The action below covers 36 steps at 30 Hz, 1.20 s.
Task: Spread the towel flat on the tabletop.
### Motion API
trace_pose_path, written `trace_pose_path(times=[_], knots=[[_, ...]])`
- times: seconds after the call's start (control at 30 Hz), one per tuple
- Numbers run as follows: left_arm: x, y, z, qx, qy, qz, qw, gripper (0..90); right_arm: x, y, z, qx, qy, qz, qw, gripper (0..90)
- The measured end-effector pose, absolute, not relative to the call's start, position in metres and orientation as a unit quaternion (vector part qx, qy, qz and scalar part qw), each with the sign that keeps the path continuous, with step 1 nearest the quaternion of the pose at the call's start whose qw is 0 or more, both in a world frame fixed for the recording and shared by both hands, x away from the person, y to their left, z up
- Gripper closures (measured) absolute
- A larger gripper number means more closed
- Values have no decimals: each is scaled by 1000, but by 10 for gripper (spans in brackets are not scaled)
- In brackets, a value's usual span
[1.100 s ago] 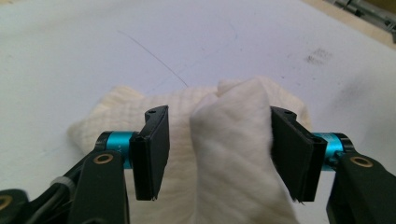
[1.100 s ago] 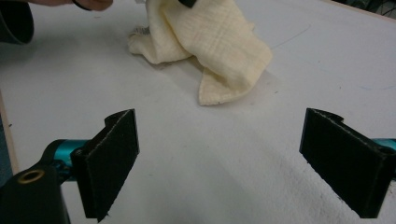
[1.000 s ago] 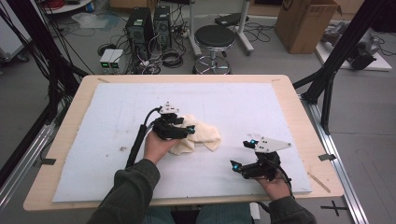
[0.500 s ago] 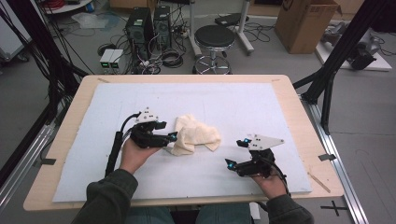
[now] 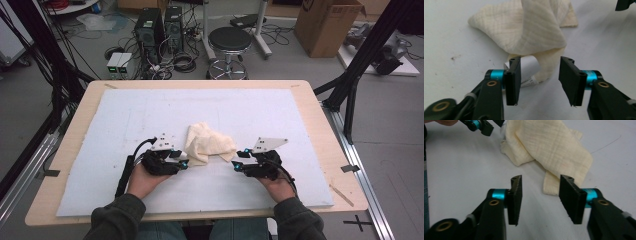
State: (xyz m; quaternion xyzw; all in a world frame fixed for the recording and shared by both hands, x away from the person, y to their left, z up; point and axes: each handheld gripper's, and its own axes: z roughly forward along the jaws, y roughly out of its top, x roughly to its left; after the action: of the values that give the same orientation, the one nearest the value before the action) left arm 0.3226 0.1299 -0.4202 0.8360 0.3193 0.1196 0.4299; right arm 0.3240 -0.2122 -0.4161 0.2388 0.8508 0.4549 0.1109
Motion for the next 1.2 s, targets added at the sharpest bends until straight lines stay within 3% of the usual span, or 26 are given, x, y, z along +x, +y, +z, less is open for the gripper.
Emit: trace_pose_path(times=[0.17,0.43,0.57,0.77,0.9,1.2], knots=[[337,120,-433,846,326,114,406,626,338,-197,-421,231,864,437,97,688],[346,111,-441,851,324,125,395,631,358,-184,-436,247,874,411,77,704],[345,110,-440,852,323,141,387,703,365,-181,-443,252,881,394,75,713],[345,107,-441,852,324,155,382,821,370,-185,-445,267,873,402,64,823],[344,107,-440,853,323,153,381,883,371,-187,-444,268,873,403,60,846],[336,115,-427,848,316,158,394,888,363,-196,-432,251,871,418,56,845]])
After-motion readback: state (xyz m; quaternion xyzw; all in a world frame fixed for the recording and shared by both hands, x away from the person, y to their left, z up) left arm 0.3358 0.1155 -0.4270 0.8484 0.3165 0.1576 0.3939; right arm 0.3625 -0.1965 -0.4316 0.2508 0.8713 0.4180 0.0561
